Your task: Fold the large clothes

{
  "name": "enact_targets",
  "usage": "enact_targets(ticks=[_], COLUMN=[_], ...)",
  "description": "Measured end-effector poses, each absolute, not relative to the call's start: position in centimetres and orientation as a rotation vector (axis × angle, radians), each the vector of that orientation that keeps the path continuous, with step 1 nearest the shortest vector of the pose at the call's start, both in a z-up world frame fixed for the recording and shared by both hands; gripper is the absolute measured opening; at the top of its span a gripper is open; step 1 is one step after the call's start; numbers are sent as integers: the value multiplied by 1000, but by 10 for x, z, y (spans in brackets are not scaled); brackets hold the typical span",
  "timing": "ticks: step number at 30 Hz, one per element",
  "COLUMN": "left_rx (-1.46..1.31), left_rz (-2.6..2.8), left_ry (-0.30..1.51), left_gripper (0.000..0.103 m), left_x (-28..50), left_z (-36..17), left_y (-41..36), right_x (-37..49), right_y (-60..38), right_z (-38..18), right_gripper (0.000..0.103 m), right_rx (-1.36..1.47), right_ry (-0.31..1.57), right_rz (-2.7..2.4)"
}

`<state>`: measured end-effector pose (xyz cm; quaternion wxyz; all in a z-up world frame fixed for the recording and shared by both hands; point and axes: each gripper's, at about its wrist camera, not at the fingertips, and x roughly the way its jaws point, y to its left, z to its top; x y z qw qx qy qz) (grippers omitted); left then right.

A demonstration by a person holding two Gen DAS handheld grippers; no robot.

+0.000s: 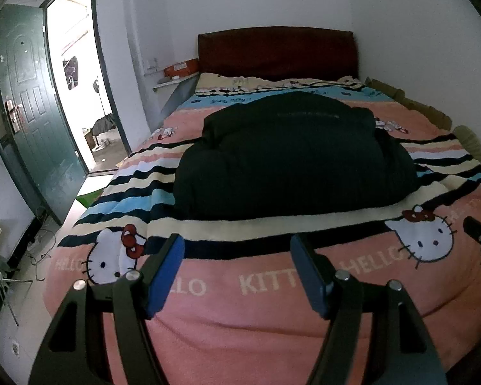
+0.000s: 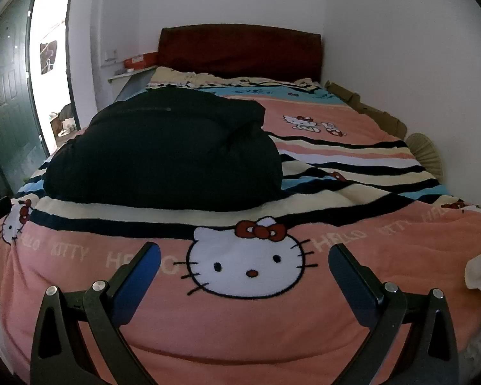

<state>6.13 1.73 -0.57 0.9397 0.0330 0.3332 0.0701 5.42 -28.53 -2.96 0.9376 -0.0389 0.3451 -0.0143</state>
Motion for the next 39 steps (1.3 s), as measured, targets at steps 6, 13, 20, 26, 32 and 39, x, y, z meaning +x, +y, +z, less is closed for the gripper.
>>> enact_targets(ticks=[6, 13, 20, 26, 32, 39], left_rx=[69, 67, 68, 71, 73, 74], left_rz=[144, 146, 150, 155, 153, 152], left_ry=[678, 680, 670, 664, 662, 661], left_gripper=[67, 67, 67, 67, 67, 67], left_x=[62, 62, 59, 57, 57, 56], left_z=[-7, -6, -4, -4, -4, -3], left_y=[19, 20, 23, 23, 23, 22], right_x=[53, 52, 51, 49, 48, 47], right_y=[-283, -282, -280, -280, -280, -279], right_z=[-29, -28, -25, -24, -24, -24], right_gripper=[102, 102, 102, 102, 102, 102], right_rx=[-86, -90, -95, -94, -93, -96], right_ry=[704, 695, 688, 683, 684, 685], right_rz=[-29, -29, -25, -25, -27, -25])
